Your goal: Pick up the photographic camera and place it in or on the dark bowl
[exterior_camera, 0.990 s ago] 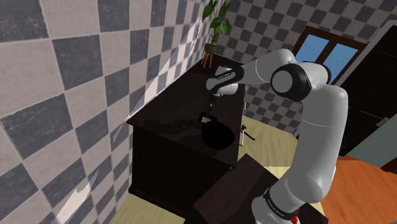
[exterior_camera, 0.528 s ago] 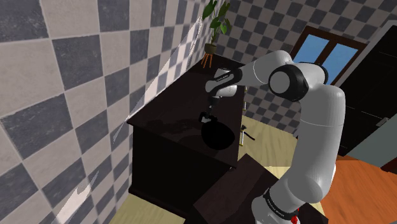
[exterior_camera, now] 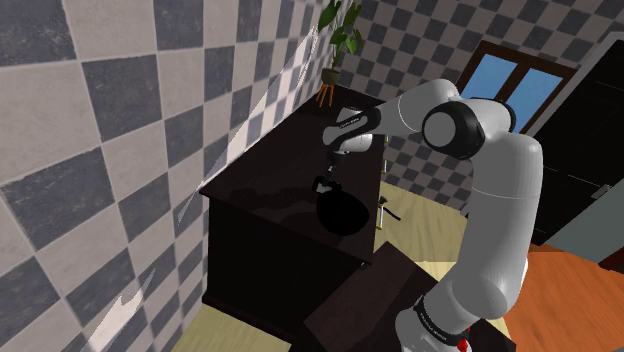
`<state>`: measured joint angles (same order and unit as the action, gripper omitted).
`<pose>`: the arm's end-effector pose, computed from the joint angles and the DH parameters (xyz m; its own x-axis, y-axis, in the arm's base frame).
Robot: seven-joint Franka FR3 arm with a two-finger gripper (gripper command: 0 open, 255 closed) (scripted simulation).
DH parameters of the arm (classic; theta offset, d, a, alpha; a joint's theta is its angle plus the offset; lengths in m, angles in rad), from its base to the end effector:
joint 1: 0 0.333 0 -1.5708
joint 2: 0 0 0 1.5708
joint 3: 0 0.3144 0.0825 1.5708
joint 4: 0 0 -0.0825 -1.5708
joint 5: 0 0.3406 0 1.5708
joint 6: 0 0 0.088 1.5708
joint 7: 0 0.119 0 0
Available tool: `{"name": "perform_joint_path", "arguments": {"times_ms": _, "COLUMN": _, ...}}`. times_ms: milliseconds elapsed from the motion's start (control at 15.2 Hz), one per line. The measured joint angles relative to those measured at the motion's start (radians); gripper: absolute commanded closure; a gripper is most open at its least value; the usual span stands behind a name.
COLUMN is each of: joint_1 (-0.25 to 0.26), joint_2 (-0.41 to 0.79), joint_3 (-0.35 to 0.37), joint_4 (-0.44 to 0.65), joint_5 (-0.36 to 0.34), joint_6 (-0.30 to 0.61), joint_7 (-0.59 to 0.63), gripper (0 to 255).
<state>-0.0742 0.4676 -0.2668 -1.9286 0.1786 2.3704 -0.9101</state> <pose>0.5629 -0.1867 0.2697 0.8927 0.4506 0.0011 0.4506 -0.8927 -0.0060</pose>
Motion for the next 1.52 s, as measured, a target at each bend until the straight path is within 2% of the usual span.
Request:
{"name": "perform_joint_path", "arguments": {"times_ms": 396, "joint_1": 0.002, "joint_2": -0.011, "joint_3": -0.003, "joint_4": 0.000, "joint_5": -0.004, "joint_6": -0.012, "joint_7": 0.002, "gripper": 255}}
{"name": "perform_joint_path", "arguments": {"times_ms": 1518, "joint_1": 0.022, "joint_2": -0.143, "joint_3": -0.030, "joint_4": 0.053, "joint_5": -0.059, "joint_6": -0.191, "joint_7": 0.040, "gripper": 255}}
